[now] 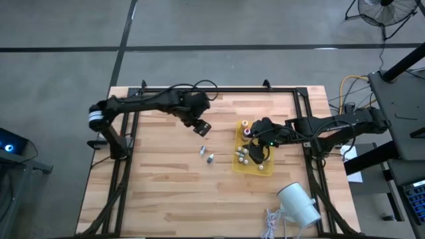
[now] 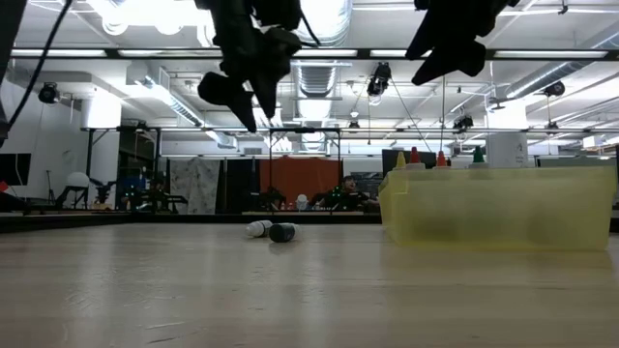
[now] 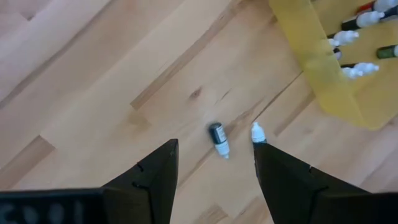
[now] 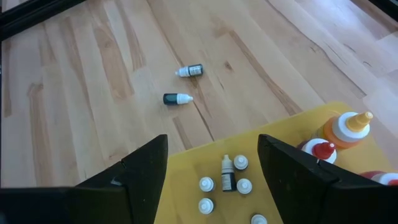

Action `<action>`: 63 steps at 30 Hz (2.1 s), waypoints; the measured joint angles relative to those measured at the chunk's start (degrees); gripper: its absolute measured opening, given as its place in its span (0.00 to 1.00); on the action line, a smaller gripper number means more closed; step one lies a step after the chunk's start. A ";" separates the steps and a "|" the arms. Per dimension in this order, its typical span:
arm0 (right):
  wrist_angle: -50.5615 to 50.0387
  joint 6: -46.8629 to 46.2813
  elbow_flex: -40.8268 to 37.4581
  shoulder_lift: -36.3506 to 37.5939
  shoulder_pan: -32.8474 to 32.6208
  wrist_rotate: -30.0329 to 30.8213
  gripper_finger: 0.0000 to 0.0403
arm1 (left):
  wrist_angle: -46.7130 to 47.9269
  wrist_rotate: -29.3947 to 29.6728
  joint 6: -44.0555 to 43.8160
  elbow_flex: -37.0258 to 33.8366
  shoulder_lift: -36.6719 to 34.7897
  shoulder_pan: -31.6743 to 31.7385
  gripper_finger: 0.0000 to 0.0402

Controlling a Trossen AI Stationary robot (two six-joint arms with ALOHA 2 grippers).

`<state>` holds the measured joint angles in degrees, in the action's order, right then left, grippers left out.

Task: Pick & Place food coloring
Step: Put the top small dark blue food coloring bottle into the yellow bin

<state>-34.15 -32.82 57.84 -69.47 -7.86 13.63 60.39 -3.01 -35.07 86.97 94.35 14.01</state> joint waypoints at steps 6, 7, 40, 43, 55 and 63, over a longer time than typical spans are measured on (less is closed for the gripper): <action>-0.84 0.31 0.00 0.00 0.00 0.00 0.60 | 0.46 -0.04 2.18 2.41 3.46 -0.85 0.45; -1.03 0.35 0.00 0.00 0.00 0.00 0.60 | 0.58 -0.15 4.11 2.33 3.55 -1.19 0.44; -2.60 0.91 0.00 0.00 0.02 -5.11 0.59 | -5.06 -8.59 106.88 0.91 8.07 -5.71 0.44; -2.62 -1.03 0.00 -0.02 0.00 -5.38 0.59 | -5.09 -7.99 108.56 0.86 9.68 -5.71 0.44; -3.16 -3.69 0.00 -0.02 0.00 -11.30 0.57 | -4.94 -7.78 109.79 -0.57 15.67 -5.87 0.44; -3.47 -3.66 0.00 -0.02 0.00 -11.30 0.57 | -8.69 -2.50 124.23 -5.92 16.86 -7.49 0.44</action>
<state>-37.62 -36.48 57.84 -69.49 -7.86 2.33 51.70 -5.50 89.16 81.06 111.21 6.52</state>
